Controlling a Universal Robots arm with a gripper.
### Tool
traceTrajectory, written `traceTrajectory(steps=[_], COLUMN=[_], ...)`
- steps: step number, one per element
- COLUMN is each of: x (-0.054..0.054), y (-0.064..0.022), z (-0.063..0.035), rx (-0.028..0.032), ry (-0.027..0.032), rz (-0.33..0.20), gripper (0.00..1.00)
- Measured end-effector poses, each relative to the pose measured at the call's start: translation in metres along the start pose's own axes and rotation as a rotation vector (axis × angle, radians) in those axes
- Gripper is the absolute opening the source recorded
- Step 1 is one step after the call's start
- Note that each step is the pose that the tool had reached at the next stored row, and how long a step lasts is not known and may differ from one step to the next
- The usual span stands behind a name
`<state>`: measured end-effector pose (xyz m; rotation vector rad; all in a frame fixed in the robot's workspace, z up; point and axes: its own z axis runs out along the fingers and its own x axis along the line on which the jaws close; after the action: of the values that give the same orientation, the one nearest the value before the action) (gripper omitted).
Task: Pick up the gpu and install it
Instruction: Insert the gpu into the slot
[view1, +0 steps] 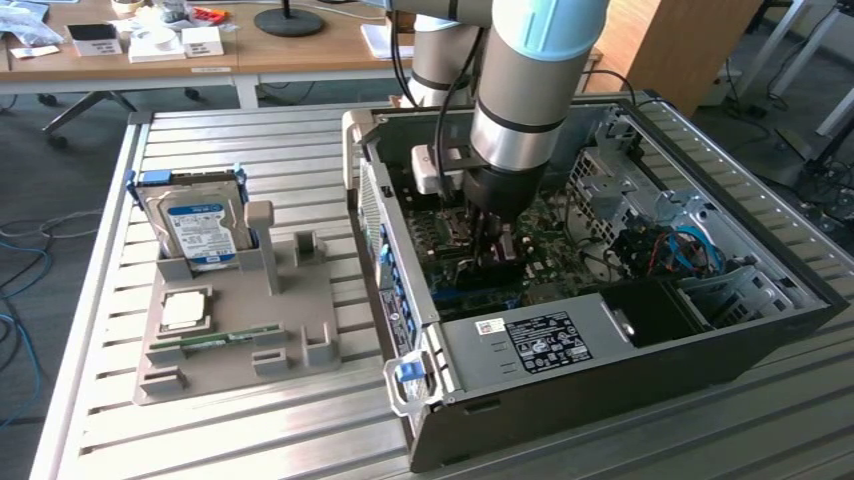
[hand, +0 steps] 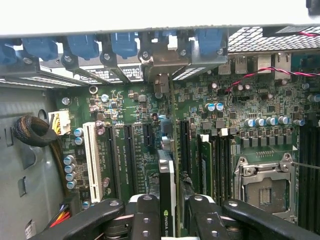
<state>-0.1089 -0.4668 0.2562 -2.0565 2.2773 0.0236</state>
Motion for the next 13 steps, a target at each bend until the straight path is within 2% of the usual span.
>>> traceTrajectory(steps=[13], x=[0.0], y=[0.0003], z=[0.0008], rx=[-0.0002], ry=[-0.0006], rz=[0.0], gripper=[0.28])
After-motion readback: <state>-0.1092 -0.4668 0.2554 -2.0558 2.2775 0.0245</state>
